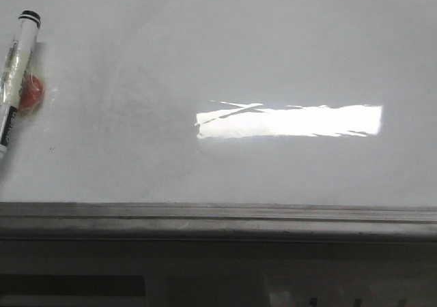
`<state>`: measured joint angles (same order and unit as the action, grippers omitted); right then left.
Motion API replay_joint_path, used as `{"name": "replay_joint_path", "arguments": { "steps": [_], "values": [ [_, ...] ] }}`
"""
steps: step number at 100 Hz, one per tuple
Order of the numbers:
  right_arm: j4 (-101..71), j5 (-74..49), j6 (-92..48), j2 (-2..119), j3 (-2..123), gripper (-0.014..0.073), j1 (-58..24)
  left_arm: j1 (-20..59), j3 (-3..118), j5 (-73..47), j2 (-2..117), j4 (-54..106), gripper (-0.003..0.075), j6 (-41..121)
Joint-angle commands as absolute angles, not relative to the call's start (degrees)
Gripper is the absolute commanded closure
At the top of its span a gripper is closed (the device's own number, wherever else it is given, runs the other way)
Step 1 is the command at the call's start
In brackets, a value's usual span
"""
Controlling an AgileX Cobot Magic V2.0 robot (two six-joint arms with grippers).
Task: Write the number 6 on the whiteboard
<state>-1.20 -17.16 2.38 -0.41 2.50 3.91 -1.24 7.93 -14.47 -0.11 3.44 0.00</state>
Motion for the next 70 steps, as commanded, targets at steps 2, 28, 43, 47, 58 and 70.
{"name": "replay_joint_path", "arguments": {
  "steps": [2,28,43,47,58,70],
  "values": [
    [-1.6,-16.3,2.2,2.8,7.7,0.0657,4.1,-1.3,13.6,-12.9,2.6,3.6,0.0741,0.0],
    [-3.1,-20.2,2.2,11.2,14.5,0.0657,4.1,-1.3,15.3,-14.8,5.7,4.8,0.0719,0.0],
    [-3.1,-19.9,2.2,11.8,14.6,0.0657,4.1,-1.3,15.1,-13.9,5.7,5.7,0.0435,0.0],
    [-3.1,-19.6,2.2,11.8,14.6,0.0657,4.1,-1.3,15.1,-13.7,5.7,5.7,0.0359,0.0],
    [-3.1,-18.2,2.2,11.8,14.6,0.0657,4.1,-1.3,14.0,-9.2,5.7,8.7,0.0252,0.0],
    [-3.1,-18.2,2.2,11.5,14.5,0.0657,3.7,-1.3,13.7,-5.7,5.7,8.8,0.0269,0.0]
  ]
}}
